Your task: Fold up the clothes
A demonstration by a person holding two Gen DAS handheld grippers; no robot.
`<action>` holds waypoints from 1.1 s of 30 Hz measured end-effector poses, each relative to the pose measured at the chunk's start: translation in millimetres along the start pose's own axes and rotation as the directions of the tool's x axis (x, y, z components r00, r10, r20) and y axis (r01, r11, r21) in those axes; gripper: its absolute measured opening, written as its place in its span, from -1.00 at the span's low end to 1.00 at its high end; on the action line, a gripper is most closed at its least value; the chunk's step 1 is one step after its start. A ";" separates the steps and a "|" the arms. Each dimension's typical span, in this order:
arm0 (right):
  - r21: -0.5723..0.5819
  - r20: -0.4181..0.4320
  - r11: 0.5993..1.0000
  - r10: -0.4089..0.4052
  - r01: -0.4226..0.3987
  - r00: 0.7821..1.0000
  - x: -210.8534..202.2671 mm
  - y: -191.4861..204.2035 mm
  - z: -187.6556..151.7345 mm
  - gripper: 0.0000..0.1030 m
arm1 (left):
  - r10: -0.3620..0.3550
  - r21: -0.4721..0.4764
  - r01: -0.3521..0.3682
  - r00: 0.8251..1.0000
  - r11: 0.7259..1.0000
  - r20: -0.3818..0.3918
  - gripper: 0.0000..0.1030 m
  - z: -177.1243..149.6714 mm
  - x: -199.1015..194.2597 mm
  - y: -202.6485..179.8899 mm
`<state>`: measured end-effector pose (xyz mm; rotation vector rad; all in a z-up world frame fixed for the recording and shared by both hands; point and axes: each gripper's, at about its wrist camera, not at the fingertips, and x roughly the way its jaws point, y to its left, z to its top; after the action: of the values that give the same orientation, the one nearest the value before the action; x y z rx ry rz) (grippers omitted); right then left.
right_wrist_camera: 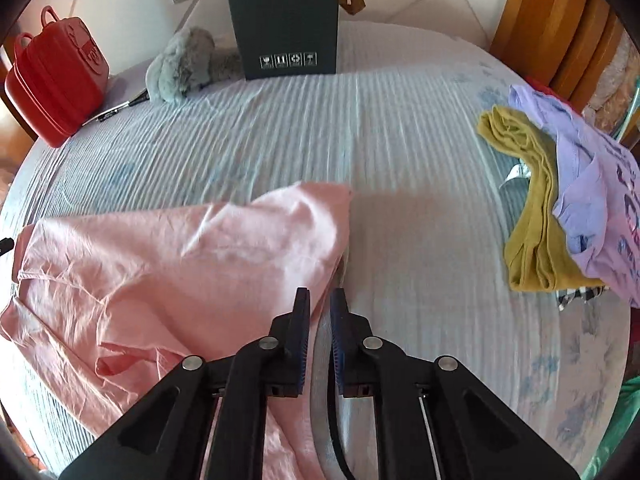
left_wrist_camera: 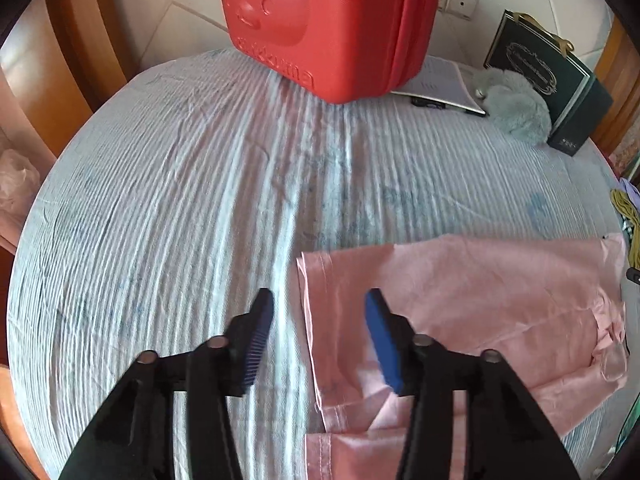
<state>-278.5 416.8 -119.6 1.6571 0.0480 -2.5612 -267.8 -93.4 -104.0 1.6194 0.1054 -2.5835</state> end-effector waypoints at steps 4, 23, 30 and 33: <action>0.009 0.016 1.000 -0.001 0.001 1.000 11.4 9.9 16.7 -0.38 | 0.034 -0.033 -0.035 0.998 0.999 -0.044 0.02 -2.5 8.3 10.5; 0.111 -0.002 0.994 0.008 -0.008 1.000 25.5 -7.6 21.1 -0.73 | -0.024 -0.047 0.020 0.997 0.999 -0.076 -0.03 -8.9 20.5 13.1; 0.005 0.048 0.971 0.239 -0.240 0.970 -13.2 25.7 -1.1 -0.36 | -0.059 -0.013 0.058 0.997 0.998 -0.048 -0.03 -33.2 -7.4 10.9; -0.072 0.027 0.962 0.265 -0.262 0.964 -20.1 46.9 -13.5 -0.09 | -0.064 -0.006 0.064 0.996 0.998 -0.058 -0.03 -46.5 -12.8 9.8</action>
<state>-253.7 372.3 -105.8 1.4811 -0.0818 -2.3625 -219.6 -97.7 -112.8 1.7181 0.1689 -2.5806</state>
